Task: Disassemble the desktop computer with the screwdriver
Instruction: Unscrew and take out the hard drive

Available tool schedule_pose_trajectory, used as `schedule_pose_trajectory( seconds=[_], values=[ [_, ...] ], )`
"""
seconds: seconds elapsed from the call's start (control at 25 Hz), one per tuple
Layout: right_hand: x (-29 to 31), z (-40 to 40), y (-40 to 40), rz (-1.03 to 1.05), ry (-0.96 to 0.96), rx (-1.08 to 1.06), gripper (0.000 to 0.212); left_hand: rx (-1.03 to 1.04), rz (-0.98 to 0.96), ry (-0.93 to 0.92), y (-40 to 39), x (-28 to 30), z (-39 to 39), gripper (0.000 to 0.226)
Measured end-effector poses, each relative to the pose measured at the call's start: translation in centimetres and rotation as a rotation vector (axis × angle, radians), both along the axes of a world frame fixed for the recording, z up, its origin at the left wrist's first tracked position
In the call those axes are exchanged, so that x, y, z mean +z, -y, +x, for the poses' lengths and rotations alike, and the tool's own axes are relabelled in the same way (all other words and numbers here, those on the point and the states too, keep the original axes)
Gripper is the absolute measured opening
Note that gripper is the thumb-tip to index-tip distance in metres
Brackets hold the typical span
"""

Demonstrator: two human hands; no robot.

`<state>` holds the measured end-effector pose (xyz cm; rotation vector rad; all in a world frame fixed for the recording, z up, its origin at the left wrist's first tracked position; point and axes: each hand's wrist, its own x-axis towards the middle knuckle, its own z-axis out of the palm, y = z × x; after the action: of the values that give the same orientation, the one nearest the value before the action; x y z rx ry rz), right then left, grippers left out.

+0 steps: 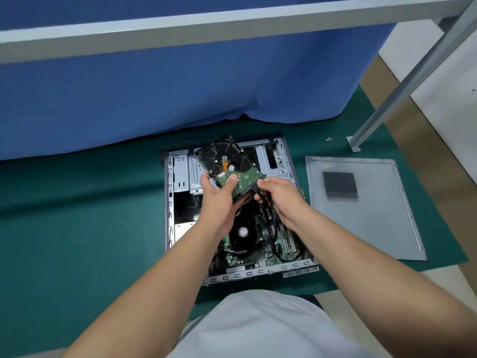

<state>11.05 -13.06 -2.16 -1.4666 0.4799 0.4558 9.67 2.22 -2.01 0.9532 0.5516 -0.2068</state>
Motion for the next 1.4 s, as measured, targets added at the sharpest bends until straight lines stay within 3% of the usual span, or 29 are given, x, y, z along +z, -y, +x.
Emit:
schedule_pose_trajectory(
  seconds=[0.12,0.32,0.52,0.68,0.84,1.0,1.12,1.24,1.4],
  values=[
    [-0.4,0.4,-0.9,-0.013,0.005,-0.093,0.017,0.063,0.012,0.006,1.0,-0.3,0.1,0.039],
    [-0.4,0.6,0.2,0.012,-0.042,-0.004,0.015,-0.069,0.032,-0.026,-0.9,0.1,1.4,0.055],
    [-0.7,0.7,-1.0,-0.022,-0.005,-0.099,0.018,0.041,0.055,-0.006,0.9,-0.5,0.7,0.044],
    [-0.1,0.8,0.2,-0.049,-0.007,0.055,0.018,-0.021,0.007,-0.051,-0.9,-0.6,1.4,0.047],
    [0.9,1.2,2.0,-0.225,0.085,0.299,0.016,0.035,-0.06,-0.115,-1.9,-0.9,1.3,0.037],
    [1.5,1.2,2.9,-0.178,0.036,0.266,0.017,0.105,-0.113,-0.118,-2.3,-1.1,1.2,0.049],
    [1.1,0.7,2.5,-0.267,0.083,0.214,0.016,0.118,-0.134,-0.103,-2.3,-0.9,1.2,0.066],
    [1.0,0.1,1.7,-0.375,0.142,0.214,0.03,0.113,-0.117,-0.086,-2.0,-0.6,1.2,0.061],
    [1.1,-0.2,0.4,-0.449,0.164,0.339,0.027,0.087,-0.076,-0.046,-1.4,-0.4,0.9,0.051]
  ],
)
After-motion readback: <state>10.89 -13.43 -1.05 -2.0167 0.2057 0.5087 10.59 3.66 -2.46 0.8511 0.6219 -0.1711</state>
